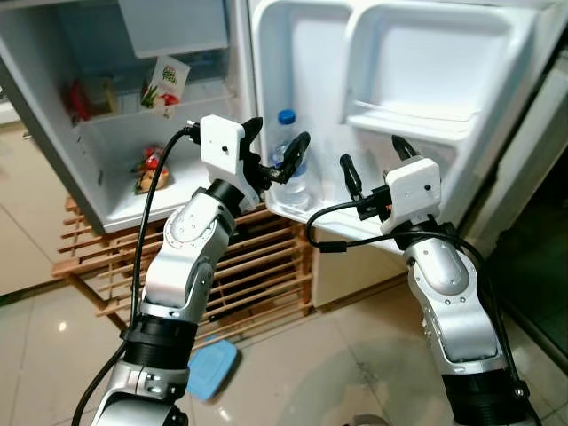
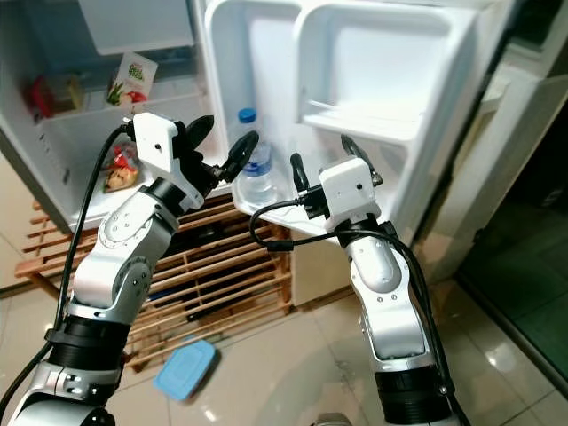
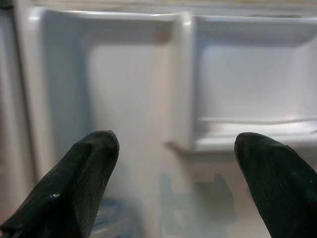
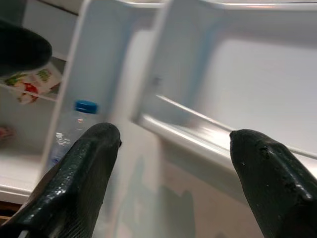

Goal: Restocking fridge

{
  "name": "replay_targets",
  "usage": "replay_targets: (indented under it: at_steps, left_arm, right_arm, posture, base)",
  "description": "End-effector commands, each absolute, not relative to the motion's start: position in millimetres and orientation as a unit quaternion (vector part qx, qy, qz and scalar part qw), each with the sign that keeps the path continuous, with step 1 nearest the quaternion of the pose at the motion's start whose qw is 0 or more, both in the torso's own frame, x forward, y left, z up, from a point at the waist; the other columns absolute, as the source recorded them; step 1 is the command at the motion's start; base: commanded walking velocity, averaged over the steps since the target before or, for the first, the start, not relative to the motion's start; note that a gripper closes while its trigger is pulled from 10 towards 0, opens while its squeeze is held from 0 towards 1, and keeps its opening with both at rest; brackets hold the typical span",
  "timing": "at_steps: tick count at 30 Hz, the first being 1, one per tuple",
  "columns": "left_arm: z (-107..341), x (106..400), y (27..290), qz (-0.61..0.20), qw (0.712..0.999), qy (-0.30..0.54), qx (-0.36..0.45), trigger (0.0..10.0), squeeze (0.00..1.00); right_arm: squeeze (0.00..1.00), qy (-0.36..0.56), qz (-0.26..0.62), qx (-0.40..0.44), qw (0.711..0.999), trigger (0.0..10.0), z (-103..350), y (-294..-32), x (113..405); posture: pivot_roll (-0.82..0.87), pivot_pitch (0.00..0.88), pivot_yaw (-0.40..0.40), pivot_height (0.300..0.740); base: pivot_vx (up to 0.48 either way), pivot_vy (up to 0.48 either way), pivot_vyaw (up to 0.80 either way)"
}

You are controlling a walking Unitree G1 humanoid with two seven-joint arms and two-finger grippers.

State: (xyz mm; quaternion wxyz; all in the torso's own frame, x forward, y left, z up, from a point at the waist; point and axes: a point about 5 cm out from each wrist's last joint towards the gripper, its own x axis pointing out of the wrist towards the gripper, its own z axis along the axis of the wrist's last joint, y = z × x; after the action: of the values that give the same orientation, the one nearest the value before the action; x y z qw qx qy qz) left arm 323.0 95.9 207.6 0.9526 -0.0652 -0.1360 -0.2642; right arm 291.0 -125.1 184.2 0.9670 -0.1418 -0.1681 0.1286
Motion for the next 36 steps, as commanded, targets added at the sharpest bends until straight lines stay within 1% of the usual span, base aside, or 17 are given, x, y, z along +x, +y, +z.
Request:
replay_targets:
  at_steps: [1,7,19,21,28,32,33,35,36]
  left_arm:
    - [211,322,95,-0.268,0.95,-0.142,-0.07,10.0,0.0]
    - [213,317,91,-0.288,0.944,-0.151,-0.061,10.0,0.0]
    - [215,317,90,-0.292,0.942,-0.156,-0.056,10.0,0.0]
    - [215,317,90,-0.29,0.942,-0.156,-0.056,10.0,0.0]
    - [215,320,93,-0.271,0.949,-0.156,-0.053,10.0,0.0]
    - [217,321,94,-0.271,0.947,-0.16,-0.063,10.0,0.0]
    - [216,320,94,-0.273,0.947,-0.156,-0.061,10.0,0.0]
    - [215,320,94,-0.273,0.947,-0.155,-0.061,10.0,0.0]
    - [214,320,95,-0.273,0.948,-0.154,-0.062,10.0,0.0]
  right_arm:
    - [0.0,-0.169,0.127,-0.14,0.967,10.0,185,-127,292]
    - [0.0,-0.167,0.128,-0.141,0.967,10.0,185,-127,292]
    - [0.0,-0.168,0.126,-0.144,0.967,10.0,186,-128,293]
    - [0.0,-0.169,0.125,-0.144,0.967,10.0,186,-128,294]
    - [0.0,-0.171,0.125,-0.143,0.967,10.0,187,-127,293]
    - [0.0,-0.171,0.125,-0.14,0.967,10.0,188,-128,292]
    - [0.0,-0.156,0.112,-0.123,0.974,10.0,187,-133,293]
    - [0.0,-0.149,0.105,-0.12,0.976,10.0,186,-135,295]
    - [0.0,-0.137,0.086,-0.123,0.979,10.0,184,-141,299]
  posture:
    - [-0.26,0.0,0.089,0.732]
    - [-0.26,0.0,0.085,0.732]
    - [-0.27,0.0,0.085,0.732]
    - [-0.27,0.0,0.085,0.732]
    - [-0.27,0.0,0.085,0.732]
    - [-0.27,0.0,0.085,0.732]
    - [-0.27,0.0,0.084,0.732]
    - [-0.27,0.0,0.084,0.732]
    - [-0.27,0.0,0.085,0.732]
  base:
    - [0.0,0.0,0.0]
    - [0.0,-0.042,0.0]
    - [0.0,-0.452,0.0]
    - [0.33,-0.345,0.0]
    - [0.472,0.0,0.0]
    - [0.0,0.0,0.0]
    - [0.0,0.0,0.0]
    - [0.0,0.0,0.0]
    - [0.0,0.0,0.0]
